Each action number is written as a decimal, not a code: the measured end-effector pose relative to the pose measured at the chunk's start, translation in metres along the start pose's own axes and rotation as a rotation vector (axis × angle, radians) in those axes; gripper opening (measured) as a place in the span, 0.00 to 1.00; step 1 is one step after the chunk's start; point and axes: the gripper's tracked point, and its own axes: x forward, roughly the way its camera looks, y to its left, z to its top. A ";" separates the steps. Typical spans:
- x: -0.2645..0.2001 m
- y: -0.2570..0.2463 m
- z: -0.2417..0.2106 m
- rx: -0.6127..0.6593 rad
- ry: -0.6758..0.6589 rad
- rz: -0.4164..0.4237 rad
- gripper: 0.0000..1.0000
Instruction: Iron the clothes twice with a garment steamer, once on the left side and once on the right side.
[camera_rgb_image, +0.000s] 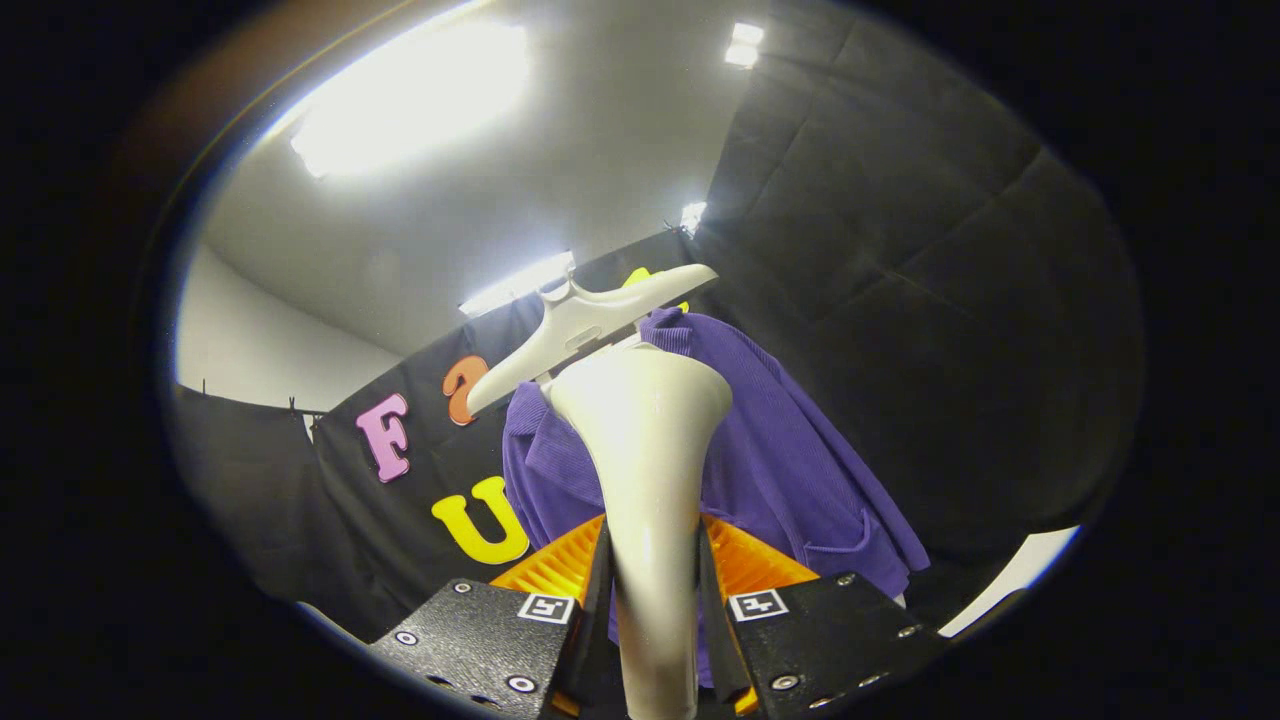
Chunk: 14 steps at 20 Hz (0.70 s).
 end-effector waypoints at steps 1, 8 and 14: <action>0.006 -0.001 0.004 0.001 -0.016 -0.004 0.42; 0.061 -0.018 0.010 0.014 -0.072 -0.077 0.42; 0.093 -0.045 -0.013 0.011 -0.037 -0.127 0.42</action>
